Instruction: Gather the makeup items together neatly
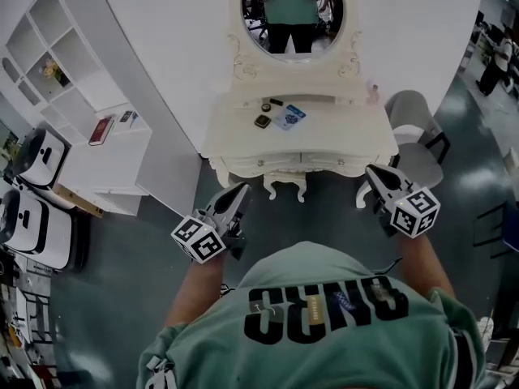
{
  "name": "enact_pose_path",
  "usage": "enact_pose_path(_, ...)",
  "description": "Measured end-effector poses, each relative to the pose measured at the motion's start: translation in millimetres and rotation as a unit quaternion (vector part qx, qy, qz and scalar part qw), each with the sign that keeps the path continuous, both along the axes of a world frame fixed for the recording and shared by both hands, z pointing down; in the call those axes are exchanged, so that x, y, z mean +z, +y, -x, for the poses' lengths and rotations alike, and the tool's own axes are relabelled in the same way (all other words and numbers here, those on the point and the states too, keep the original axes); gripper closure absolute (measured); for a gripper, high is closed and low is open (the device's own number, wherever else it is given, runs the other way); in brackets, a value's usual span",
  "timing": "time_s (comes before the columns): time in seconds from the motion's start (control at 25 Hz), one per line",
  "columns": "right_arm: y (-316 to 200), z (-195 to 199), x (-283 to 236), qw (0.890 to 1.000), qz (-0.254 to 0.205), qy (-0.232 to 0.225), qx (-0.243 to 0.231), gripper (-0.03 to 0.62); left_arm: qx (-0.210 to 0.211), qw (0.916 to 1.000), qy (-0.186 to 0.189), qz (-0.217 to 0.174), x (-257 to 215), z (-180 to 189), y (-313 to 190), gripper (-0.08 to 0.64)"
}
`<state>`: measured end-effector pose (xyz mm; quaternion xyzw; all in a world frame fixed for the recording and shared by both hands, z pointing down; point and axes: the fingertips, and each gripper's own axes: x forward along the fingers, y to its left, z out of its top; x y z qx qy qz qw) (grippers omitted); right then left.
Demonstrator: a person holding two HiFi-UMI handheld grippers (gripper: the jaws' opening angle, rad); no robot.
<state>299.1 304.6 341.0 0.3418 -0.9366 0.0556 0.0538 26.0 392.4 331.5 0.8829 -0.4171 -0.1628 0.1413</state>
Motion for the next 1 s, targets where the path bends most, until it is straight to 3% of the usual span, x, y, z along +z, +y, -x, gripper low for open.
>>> enact_pose_path(0.32,-17.2,-48.5,2.0,1.000,-0.001,0.001,-0.011,0.598,0.000,1.0000,-0.007,0.002,-4.7,-51.6,-22.1,0.551)
enact_pose_path(0.52,-37.5,-55.3,22.4,1.000,0.012,-0.008,-0.015,0.598,0.012,0.9994,-0.030,0.013,11.9,-68.8,-39.1,0.551)
enact_pose_path(0.76,-81.2,-16.5,44.5,0.999,0.024,0.002,-0.024,0.598,0.016,0.9992,-0.019,0.031,33.3,-35.6,-91.5,0.551)
enact_pose_path(1.0,-172.0,50.2,52.7,1.000,0.019,0.017,0.010,0.598,0.058,0.9981,-0.010,0.019,55.5,29.7,-196.9,0.551)
